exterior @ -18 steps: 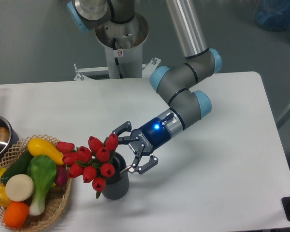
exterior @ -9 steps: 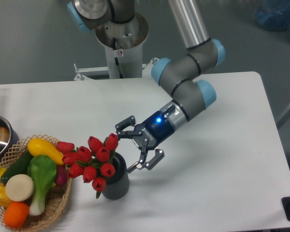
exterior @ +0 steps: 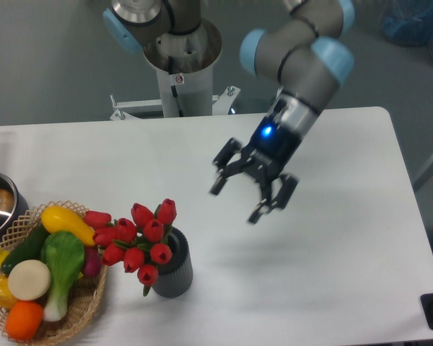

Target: Insert the flowers into the vase

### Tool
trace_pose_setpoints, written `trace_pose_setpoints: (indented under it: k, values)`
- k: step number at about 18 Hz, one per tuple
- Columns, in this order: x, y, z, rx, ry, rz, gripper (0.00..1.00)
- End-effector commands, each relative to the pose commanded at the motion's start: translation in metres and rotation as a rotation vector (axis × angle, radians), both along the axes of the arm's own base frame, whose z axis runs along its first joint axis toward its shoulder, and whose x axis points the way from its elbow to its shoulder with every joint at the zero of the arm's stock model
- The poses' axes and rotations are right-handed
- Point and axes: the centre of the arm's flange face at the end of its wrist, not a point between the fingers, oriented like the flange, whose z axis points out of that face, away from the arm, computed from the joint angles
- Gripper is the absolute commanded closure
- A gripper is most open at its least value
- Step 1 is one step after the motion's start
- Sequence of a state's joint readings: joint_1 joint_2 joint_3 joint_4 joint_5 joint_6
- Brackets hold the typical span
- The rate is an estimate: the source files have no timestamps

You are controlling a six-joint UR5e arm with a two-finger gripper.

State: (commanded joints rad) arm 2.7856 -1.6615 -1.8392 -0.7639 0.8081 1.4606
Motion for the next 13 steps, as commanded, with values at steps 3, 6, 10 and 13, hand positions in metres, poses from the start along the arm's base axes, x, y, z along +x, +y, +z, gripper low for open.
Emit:
trace_pose_setpoints:
  k: [3,6,10,13]
  values:
    - [-0.008,-0.019,0.022,-0.063,0.008,0.123,0.0]
    - [0.002,-0.04,0.042,-0.185,0.075,0.201,0.0]
    - [0.008,-0.054,0.063,-0.275,0.152,0.239,0.0]
    - [0.013,-0.071,0.065,-0.424,0.263,0.195,0.0]
